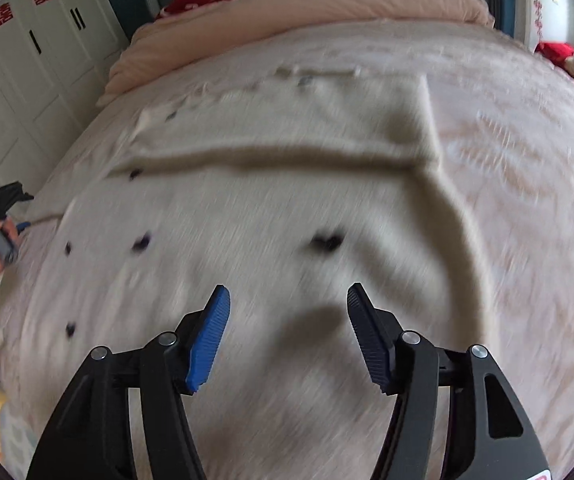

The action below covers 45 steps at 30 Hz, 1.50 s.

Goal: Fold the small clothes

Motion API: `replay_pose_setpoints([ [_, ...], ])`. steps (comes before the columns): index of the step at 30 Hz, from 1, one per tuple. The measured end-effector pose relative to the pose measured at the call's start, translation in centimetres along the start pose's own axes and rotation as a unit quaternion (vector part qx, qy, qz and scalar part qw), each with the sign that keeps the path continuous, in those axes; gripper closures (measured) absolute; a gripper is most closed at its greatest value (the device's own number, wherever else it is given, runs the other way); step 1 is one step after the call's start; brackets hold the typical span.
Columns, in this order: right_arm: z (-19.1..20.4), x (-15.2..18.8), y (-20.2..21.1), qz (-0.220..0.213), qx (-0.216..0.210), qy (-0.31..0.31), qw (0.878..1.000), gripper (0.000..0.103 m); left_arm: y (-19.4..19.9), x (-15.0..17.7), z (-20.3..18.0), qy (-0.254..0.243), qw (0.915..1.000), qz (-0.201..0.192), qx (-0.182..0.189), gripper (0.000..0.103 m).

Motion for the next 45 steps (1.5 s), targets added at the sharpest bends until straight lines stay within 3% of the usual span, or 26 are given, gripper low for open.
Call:
replay_pose_setpoints([
  [2, 0.9, 1.8, -0.5, 0.023, -0.005, -0.008, 1.000, 0.039, -0.8, -3.7, 2.5, 0.048, 0.9986, 0.000, -0.023, 0.047],
  [5, 2.7, 3.7, -0.3, 0.030, 0.012, -0.002, 0.999, 0.033, -2.2, -7.3, 4.7, 0.103, 0.9946, 0.004, -0.006, 0.048],
  [6, 3.0, 3.8, -0.3, 0.037, 0.017, 0.001, 0.999, 0.033, -2.5, -8.0, 4.3, 0.091, 0.9956, 0.003, -0.019, 0.050],
  [9, 3.5, 3.9, -0.2, 0.051, 0.028, 0.001, 0.998, 0.033, -3.9, -8.8, 1.8, 0.023, 0.9980, 0.033, -0.049, 0.092],
  [10, 3.5, 3.8, -0.1, 0.054, 0.028, -0.004, 0.998, 0.033, -3.9, -9.1, 1.3, 0.013, 0.9983, 0.038, -0.041, 0.093],
  [13, 3.1, 3.4, 0.2, 0.053, 0.013, -0.031, 0.998, 0.033, -1.5, -7.8, -2.3, -0.027, 0.9996, 0.002, -0.011, 0.094],
  [15, 2.8, 3.2, 0.6, 0.046, 0.000, -0.044, 0.998, 0.033, 2.0, -5.3, -7.1, -0.101, 0.9942, -0.027, 0.028, 0.094],
  [18, 2.8, 2.7, 0.9, 0.034, -0.007, -0.052, 0.998, 0.033, 7.0, 0.3, -14.0, -0.200, 0.9741, -0.037, 0.099, 0.093],
  [19, 2.8, 2.6, 1.0, 0.031, -0.009, -0.054, 0.998, 0.033, 8.9, 3.7, -17.0, -0.241, 0.9605, -0.025, 0.137, 0.093],
  [22, 2.7, 2.6, 1.6, 0.018, -0.018, -0.058, 0.998, 0.033, 11.4, 11.8, -22.2, -0.315, 0.9281, 0.018, 0.197, 0.092],
  [23, 2.6, 2.7, 1.8, 0.016, -0.018, -0.059, 0.998, 0.033, 11.8, 15.7, -24.0, -0.344, 0.9133, 0.041, 0.214, 0.091],
  [25, 2.1, 2.8, 2.1, 0.014, -0.021, -0.061, 0.998, 0.033, 11.4, 23.0, -26.0, -0.385, 0.8881, 0.094, 0.232, 0.080],
  [26, 1.6, 2.8, 2.1, 0.014, -0.020, -0.065, 0.998, 0.033, 10.8, 25.4, -26.2, -0.392, 0.8830, 0.114, 0.231, 0.073],
  [27, 1.2, 2.8, 2.1, 0.016, -0.019, -0.068, 0.997, 0.033, 9.8, 28.3, -25.9, -0.393, 0.8803, 0.139, 0.226, 0.060],
  [28, 0.8, 2.7, 2.2, 0.017, -0.018, -0.072, 0.997, 0.033, 8.5, 30.6, -25.0, -0.385, 0.8808, 0.164, 0.222, 0.054],
  [31, -0.7, 1.9, 2.8, 0.005, -0.023, -0.081, 0.996, 0.033, 5.5, 33.1, -21.0, -0.329, 0.8895, 0.232, 0.217, 0.053],
  [32, -0.9, 1.3, 2.9, 0.001, -0.024, -0.079, 0.997, 0.032, 4.1, 33.1, -18.6, -0.279, 0.8984, 0.262, 0.215, 0.053],
  [34, -1.0, -0.5, 2.8, -0.006, -0.028, -0.067, 0.997, 0.031, 2.5, 31.1, -15.5, -0.214, 0.9137, 0.277, 0.206, 0.053],
  [38, -0.3, -6.4, 1.4, -0.014, -0.056, -0.051, 0.997, 0.031, 1.5, 24.7, -12.4, -0.152, 0.9417, 0.238, 0.184, 0.053],
  [39, -0.2, -8.0, 1.0, -0.024, -0.065, -0.053, 0.996, 0.031, 1.5, 23.0, -12.0, -0.137, 0.9483, 0.224, 0.179, 0.048],
  [42, -0.1, -13.2, -1.7, -0.022, -0.097, -0.090, 0.991, 0.031, 1.1, 18.9, -11.2, -0.093, 0.9596, 0.197, 0.178, 0.043],
  [44, 0.2, -15.4, -3.7, -0.005, -0.124, -0.115, 0.986, 0.031, 0.1, 17.2, -10.8, -0.059, 0.9593, 0.197, 0.193, 0.043],
  [45, 0.4, -16.3, -5.1, 0.006, -0.138, -0.131, 0.982, 0.031, -0.7, 17.9, -11.1, -0.047, 0.9587, 0.199, 0.198, 0.043],
])
Point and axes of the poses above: each gripper's, at about its wrist camera, not at the fingertips, and y roughly against the way its jaws point, z to its left, x to its underside, the point moved 1 cm from there along -y, roughly the way its jaws point, and after that the axes turned 13 degrees about z, right-handed, at the moved point
